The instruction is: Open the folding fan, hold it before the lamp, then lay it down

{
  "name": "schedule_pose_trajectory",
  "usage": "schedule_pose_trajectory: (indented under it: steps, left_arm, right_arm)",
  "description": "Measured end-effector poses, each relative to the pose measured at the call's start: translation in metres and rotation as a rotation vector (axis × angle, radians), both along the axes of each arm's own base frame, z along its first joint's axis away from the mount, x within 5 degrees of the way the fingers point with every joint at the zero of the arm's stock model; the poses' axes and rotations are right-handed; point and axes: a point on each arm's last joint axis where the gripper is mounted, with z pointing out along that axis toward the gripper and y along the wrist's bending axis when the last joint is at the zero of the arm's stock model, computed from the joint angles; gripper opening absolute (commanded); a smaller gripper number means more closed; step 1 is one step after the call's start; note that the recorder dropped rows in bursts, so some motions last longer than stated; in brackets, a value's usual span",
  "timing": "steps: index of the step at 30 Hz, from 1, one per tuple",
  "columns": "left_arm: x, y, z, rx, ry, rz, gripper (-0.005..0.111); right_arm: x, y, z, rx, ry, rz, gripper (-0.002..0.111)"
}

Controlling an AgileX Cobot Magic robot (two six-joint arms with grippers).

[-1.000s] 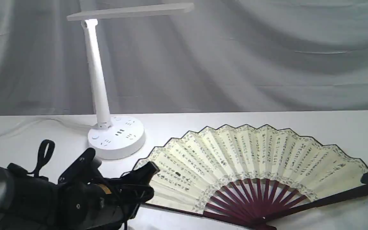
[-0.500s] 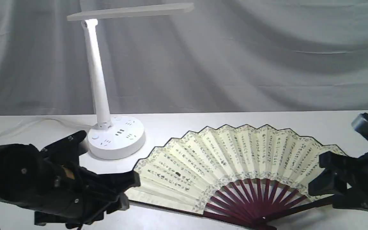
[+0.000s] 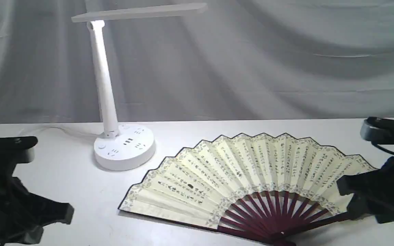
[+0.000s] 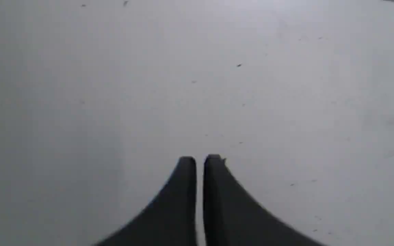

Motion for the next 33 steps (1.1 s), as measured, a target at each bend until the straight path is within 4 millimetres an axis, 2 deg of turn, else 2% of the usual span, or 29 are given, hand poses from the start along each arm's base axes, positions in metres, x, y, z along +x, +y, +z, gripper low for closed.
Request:
schedule_pose_trajectory:
  steps: [5,10,20,33]
  left_arm:
    - [-0.002,0.028,0.003,0.033,0.046,0.023,0.000]
    - [0.000,0.049,0.004,0.017,0.044,0.049,0.000]
    - [0.002,0.052,0.004,0.038,0.027,-0.018,0.000]
    - [0.002,0.053,0.004,0.047,0.021,-0.040,0.000]
  right_arm:
    - [-0.006,-0.011,0.024,-0.130,-0.011,-0.026,0.039]
    - [-0.013,-0.018,0.031,-0.236,-0.002,0.009,0.026]
    - [-0.016,-0.020,0.030,-0.272,0.035,0.038,0.000]
    - [-0.017,-0.010,0.031,-0.187,0.023,0.119,0.000]
